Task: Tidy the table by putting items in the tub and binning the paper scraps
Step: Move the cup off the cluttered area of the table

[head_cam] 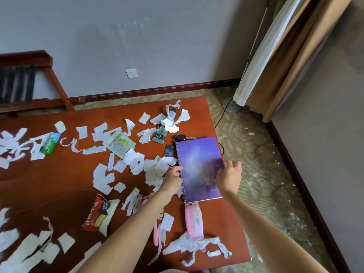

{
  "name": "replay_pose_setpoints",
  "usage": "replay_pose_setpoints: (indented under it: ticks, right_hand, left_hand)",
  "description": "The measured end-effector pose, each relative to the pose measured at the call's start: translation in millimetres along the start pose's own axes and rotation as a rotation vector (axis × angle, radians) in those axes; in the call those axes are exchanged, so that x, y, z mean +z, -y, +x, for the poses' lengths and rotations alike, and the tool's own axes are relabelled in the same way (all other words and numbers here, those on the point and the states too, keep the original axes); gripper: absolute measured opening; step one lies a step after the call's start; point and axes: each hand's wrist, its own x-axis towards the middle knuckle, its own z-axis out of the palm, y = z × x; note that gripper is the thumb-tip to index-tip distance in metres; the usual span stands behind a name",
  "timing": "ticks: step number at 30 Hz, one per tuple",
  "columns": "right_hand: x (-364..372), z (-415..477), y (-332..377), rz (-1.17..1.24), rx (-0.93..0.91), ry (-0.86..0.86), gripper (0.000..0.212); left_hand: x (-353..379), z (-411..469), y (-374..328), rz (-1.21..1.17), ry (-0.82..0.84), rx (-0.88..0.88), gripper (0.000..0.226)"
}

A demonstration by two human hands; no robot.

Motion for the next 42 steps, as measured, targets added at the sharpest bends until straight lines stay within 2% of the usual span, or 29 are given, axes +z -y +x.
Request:
replay_pose_setpoints:
  ticks: [3, 5, 9, 14, 18, 22, 27, 30, 34, 36, 39, 42]
  right_hand:
    - [2.0, -8.4, 15.2, 0.052, -0.109, -0.129, 0.041]
    - [5.6, -16.6, 33.2, 0.121, -0.201, -0.151, 0.043]
    - [14.9, -47.6, 86.0, 0.321, -0.251, 0.016, 0.039]
    - [52.5, -102.5, 156.5, 0.380, -0.212, 0.387, 0.028]
    - [101.2, -163.3, 208.1, 0.396, -0.216, 0.624, 0.021]
    - [159.6, -222.9, 261.6, 0.371, -0.289, 0.685, 0.016]
    - [235.6, -305.7, 342.5, 0.296, -0.337, 0.742, 0.021]
    - [273.6, -351.8, 383.8, 0.219, -0.391, 0.755, 0.024]
    - [311.1, -390.4, 428.3, 0.041, -0.572, 0.787, 0.047]
    - [326.0, -401.8, 447.6, -0.108, -0.668, 0.819, 0.059]
    - [344.3, -412.1, 469.1, -0.333, -0.779, 0.881, 0.068]
    - [361.2, -413.8, 481.2, -0.540, -0.904, 0.883, 0.075]
  left_hand:
    - [-17.3, -9.7, -5.4, -0.036, -0.008, -0.004, 0.047]
    - [-34.9, -18.9, -8.0, -0.115, -0.025, 0.005, 0.043]
    - [-81.6, -46.0, -6.7, -0.297, -0.055, 0.060, 0.033]
    - [-163.4, -78.2, 17.7, -0.500, -0.180, 0.093, 0.025]
    - [-239.6, -90.3, 61.9, -0.506, -0.368, 0.089, 0.021]
    - [-323.8, -95.1, 106.7, -0.479, -0.445, 0.072, 0.019]
    - [-443.6, -103.0, 173.8, -0.477, -0.523, 0.071, 0.019]
    - [-504.3, -111.9, 212.6, -0.506, -0.677, 0.072, 0.011]
    - [-560.3, -121.2, 240.7, -0.480, -0.885, -0.014, 0.026]
    - [-578.1, -119.0, 251.5, -0.426, -0.877, -0.089, 0.032]
    - [-591.5, -106.8, 270.5, -0.285, -0.732, -0.169, 0.033]
    - [-592.8, -96.2, 282.1, -0.272, -0.655, -0.192, 0.032]
